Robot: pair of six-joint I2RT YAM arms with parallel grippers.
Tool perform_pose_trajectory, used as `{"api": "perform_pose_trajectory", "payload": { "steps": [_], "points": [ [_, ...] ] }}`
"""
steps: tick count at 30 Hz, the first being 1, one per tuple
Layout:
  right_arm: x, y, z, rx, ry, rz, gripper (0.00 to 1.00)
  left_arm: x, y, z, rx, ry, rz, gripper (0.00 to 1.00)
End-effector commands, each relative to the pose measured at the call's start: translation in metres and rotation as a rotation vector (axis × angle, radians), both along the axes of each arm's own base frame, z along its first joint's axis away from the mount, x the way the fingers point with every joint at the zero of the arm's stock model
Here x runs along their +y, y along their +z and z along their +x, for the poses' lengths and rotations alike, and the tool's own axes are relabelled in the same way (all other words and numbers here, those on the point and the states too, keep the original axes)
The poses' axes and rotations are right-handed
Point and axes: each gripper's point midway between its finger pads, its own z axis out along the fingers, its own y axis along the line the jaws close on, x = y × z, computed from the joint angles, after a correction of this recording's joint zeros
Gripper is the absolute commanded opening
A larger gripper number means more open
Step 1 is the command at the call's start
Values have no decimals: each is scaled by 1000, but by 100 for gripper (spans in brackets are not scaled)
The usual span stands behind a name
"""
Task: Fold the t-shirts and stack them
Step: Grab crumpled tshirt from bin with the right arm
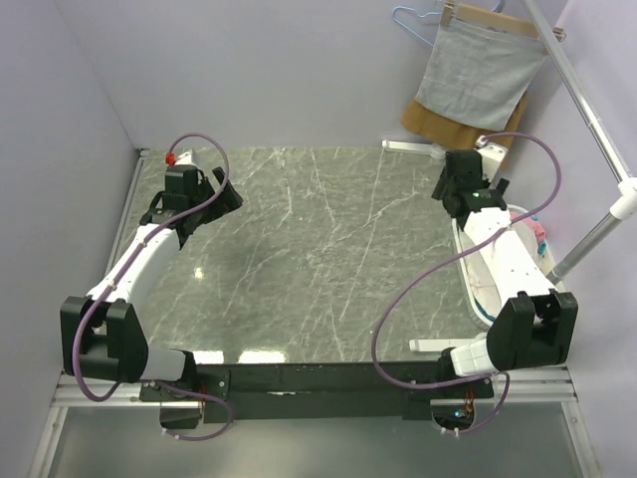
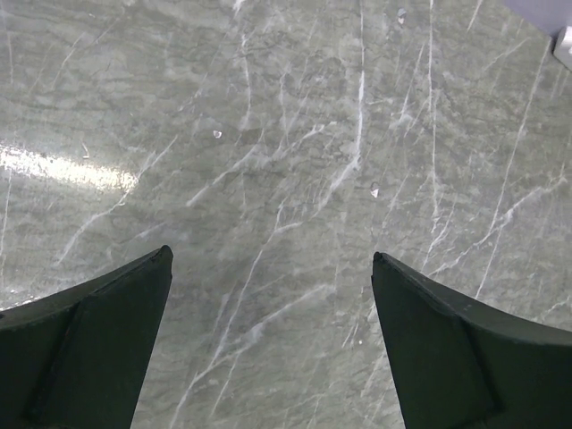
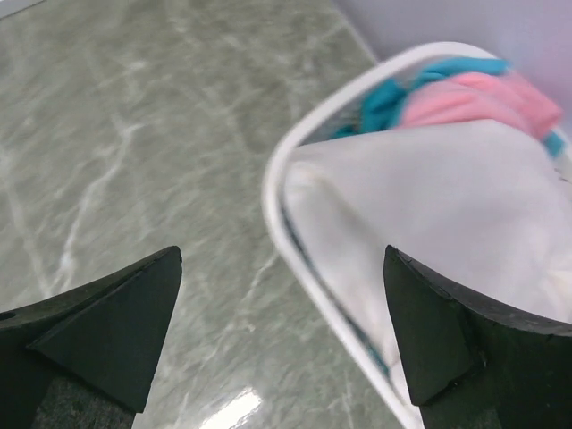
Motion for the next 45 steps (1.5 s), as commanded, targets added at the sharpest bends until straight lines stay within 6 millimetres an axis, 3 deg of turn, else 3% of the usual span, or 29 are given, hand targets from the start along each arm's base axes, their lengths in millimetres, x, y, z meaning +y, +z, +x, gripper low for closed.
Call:
{"api": "perform_pose_trajectory", "payload": {
  "steps": [1, 5, 15, 23, 30, 35, 36, 37, 39, 40, 42, 43, 44, 45],
  "points": [
    [-41, 5, -9, 7, -178, 3, 100, -6, 30, 3, -111, -22, -29, 99],
    [-65, -4, -18, 46, -268, -6, 100, -15, 29, 2, -109, -67, -60, 99],
    [-83, -16, -29, 71, -340, 11, 100, -27, 11, 4, -50, -115, -99, 100],
    [-69, -35, -30, 76, -265, 107, 98, -34, -3, 2, -1, -138, -132, 99],
    [-67, -66, -25, 123, -231, 199, 95, -37, -14, 0, 22, -152, -141, 99],
    [-69, -90, -17, 175, -226, 236, 86, -41, -22, 3, 38, -169, -153, 99],
    [-69, -93, -14, 180, -221, 244, 82, -42, -22, 3, 37, -174, -158, 99],
    [-68, -100, -14, 199, -218, 250, 68, -44, -21, 3, 31, -183, -166, 99],
    [-67, -102, -13, 203, -209, 257, 56, -45, -23, 4, 37, -187, -167, 97],
    [-65, -100, -11, 195, -196, 259, 45, -46, -24, 4, 39, -191, -168, 96],
    [-60, -95, -9, 167, -154, 269, 33, -46, -28, 4, 48, -192, -169, 95],
    [-57, -82, -8, 129, -131, 266, 10, -46, -29, 5, 50, -191, -170, 94],
    [-54, -74, -8, 104, -110, 265, 0, -47, -29, 6, 49, -195, -175, 94],
    [-48, -67, -6, 76, -76, 272, 0, -48, -31, 6, 52, -198, -179, 92]
  ]
}}
